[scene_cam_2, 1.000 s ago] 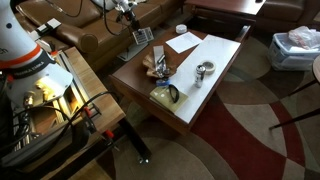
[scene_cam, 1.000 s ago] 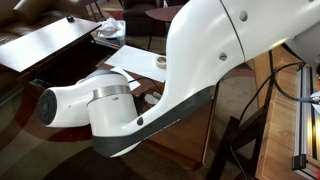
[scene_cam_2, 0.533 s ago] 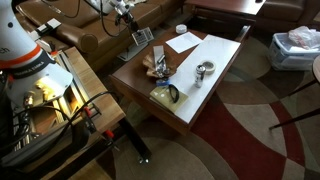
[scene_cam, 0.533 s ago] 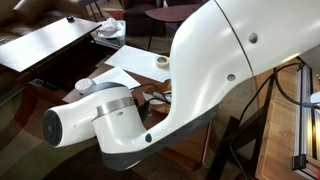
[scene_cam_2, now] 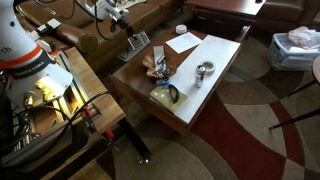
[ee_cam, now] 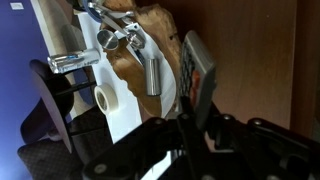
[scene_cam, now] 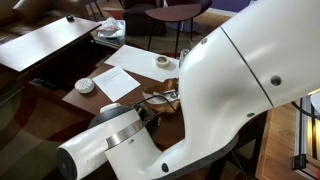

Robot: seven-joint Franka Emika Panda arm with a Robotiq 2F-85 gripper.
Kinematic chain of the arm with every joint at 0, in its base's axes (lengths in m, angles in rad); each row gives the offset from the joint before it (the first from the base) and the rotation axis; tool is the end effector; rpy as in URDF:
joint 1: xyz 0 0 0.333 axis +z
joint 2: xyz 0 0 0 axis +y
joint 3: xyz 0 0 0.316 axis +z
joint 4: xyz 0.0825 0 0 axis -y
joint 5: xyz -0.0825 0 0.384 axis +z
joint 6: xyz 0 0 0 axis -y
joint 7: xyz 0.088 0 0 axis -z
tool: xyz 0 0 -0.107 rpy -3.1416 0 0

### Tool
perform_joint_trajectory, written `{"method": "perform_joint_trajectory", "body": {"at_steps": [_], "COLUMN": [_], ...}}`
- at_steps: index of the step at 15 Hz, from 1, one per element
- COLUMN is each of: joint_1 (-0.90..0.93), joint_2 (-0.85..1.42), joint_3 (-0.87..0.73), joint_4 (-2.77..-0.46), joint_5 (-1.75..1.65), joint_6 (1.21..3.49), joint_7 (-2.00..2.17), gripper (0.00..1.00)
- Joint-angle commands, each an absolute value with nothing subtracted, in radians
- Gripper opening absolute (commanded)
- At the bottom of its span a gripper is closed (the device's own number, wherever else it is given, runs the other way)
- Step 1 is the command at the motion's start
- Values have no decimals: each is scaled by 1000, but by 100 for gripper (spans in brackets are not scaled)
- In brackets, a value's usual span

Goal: Remove the calculator from the wooden bowl and put it on the table

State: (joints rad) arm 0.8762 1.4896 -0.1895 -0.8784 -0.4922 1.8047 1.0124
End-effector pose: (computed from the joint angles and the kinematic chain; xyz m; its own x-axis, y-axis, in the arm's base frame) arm 0.5262 0.4364 -0.0556 0.9874 0.1063 0.1176 -0.0151 -0.6757 0.7370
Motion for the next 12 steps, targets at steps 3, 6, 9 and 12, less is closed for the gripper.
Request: {"method": "perform_joint_trajectory", "body": {"at_steps": [3,6,9,12], "joint_1": [870,867,860,856], "joint_2": [1490,1491,1492,1492], "joint_3": [-178,-174,-167,-168], "joint_4": [-953,-981,-1006,-1029], "joint_5": [-515,-528,-525,-514], "joint_6": [1819,1873,1970,2044], "joint_7": [962,922,883,853], "gripper": [4,4,4,4]}}
